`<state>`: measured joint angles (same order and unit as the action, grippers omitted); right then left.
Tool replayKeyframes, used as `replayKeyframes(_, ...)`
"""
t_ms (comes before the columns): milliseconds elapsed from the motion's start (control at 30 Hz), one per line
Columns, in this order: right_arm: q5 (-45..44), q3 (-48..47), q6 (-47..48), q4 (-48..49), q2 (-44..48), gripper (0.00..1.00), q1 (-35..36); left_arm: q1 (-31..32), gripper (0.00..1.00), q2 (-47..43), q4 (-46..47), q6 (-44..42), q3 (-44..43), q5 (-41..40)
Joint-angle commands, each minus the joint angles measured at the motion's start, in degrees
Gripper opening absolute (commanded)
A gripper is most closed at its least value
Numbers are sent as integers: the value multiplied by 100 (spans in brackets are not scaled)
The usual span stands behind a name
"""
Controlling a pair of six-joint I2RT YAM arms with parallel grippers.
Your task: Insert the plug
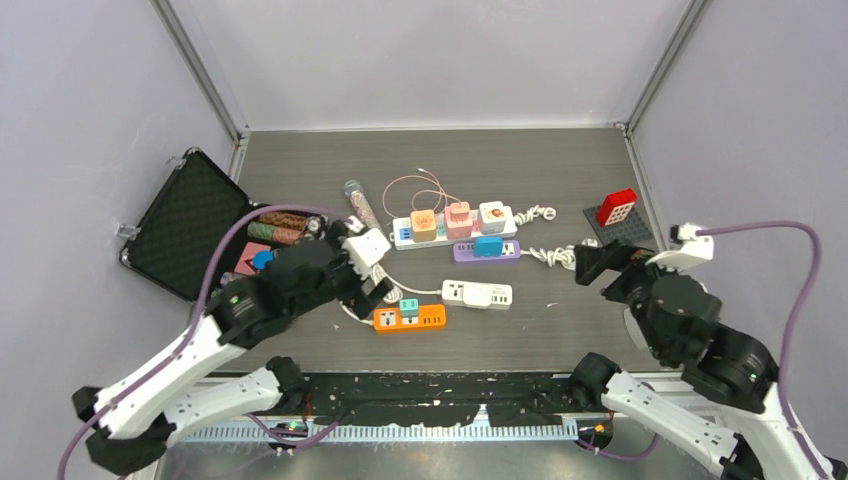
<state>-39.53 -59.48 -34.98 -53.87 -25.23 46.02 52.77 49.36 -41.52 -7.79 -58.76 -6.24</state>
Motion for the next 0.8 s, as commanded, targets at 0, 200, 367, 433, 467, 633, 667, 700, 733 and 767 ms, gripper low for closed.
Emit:
replayKeyframes(0,-929,-718,431,-473,207,100,-12,-22,100,-1112,508,547,325,-609)
replayKeyframes(200,-1910,-1112,437,-828,802,100,-11,-17,100,-2886,414,1459,943,-1097)
replayKeyframes(367,-2200,-1225,549,-798,1513,100,-4,-19,100,-3750,180,1894,1219,-1280)
replayKeyframes(433,-2256,-1310,614,-801,1695,100,-10,-15,100,-4059,136,1945,1298,-1308)
replayKeyframes(467,-2284,-1342,646,-801,1749,100,-7,-18,100,-4166,142,1966,1330,-1320)
replayKeyframes(633,-2324,-1535,765,-807,1922,100,-8,-17,100,-4490,138,1993,1346,-1340)
replayKeyframes(667,-2332,-1547,761,-809,1936,100,-11,-15,99,-4498,122,1981,1327,-1366)
replayKeyframes(700,-2343,-1548,759,-809,1939,100,-4,-17,100,-4486,72,1965,1282,-1409)
replayKeyframes(733,-2346,-1549,753,-807,1942,100,-5,-14,100,-4449,1,2003,1235,-1514)
replayKeyframes(767,-2355,-1544,722,-809,1938,100,-5,-14,100,-4401,-70,2077,1187,-1690)
